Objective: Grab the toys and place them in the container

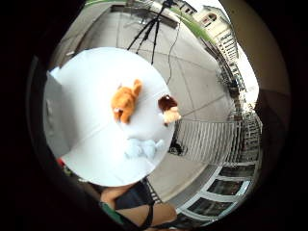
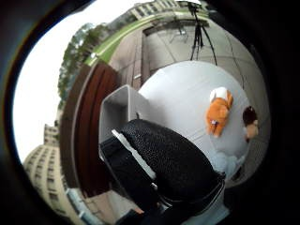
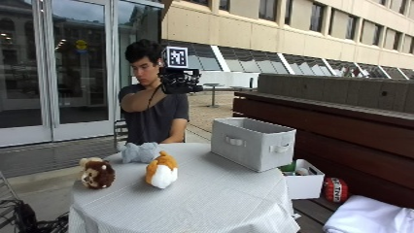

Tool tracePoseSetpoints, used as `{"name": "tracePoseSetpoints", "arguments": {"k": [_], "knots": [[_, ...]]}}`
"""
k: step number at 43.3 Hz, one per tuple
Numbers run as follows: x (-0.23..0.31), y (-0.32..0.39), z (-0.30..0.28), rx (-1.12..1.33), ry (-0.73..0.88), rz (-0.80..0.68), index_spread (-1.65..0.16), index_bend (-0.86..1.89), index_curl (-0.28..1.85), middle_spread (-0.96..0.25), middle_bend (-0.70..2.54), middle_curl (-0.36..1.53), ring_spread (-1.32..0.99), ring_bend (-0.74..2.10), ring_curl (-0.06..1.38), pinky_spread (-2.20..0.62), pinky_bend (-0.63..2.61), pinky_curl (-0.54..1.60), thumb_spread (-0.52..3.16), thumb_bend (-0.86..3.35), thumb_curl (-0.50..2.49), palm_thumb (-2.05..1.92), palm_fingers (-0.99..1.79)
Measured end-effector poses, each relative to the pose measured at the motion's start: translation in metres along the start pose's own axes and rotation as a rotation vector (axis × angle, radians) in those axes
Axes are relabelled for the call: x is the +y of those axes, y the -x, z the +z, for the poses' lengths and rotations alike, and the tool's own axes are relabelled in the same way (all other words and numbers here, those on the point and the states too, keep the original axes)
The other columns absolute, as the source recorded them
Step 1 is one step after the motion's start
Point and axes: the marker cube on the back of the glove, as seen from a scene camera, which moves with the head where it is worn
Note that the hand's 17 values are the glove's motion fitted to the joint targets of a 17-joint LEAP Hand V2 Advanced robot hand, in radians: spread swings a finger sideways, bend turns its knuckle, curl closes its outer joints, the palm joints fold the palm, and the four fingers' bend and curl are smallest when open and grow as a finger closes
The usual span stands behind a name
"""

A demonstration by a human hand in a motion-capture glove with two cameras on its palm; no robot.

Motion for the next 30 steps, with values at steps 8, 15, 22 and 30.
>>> {"name": "tracePoseSetpoints", "arguments": {"k": [8,15,22,30], "knots": [[0.002,0.003,-0.002,0.004,-0.013,0.013,-0.16,0.18,0.11,-0.07,0.25,0.11,-0.19,0.17,0.04,-0.11,0.44,0.16,0.74,-0.12,0.00,-0.17,0.06],[-0.001,0.001,-0.003,0.005,-0.036,-0.005,-0.19,0.19,0.17,-0.09,0.26,0.16,-0.24,0.18,0.07,-0.12,0.46,0.20,0.90,-0.11,0.01,-0.17,0.03],[0.004,-0.009,-0.007,0.020,-0.034,-0.021,-0.21,0.19,0.21,-0.09,0.26,0.21,-0.26,0.18,0.09,-0.11,0.47,0.23,0.97,-0.11,0.02,-0.18,0.01],[-0.001,-0.030,-0.009,0.037,-0.045,-0.017,-0.23,0.18,0.25,-0.10,0.25,0.24,-0.27,0.19,0.13,-0.11,0.48,0.26,0.99,-0.11,0.04,-0.17,-0.01]]}}
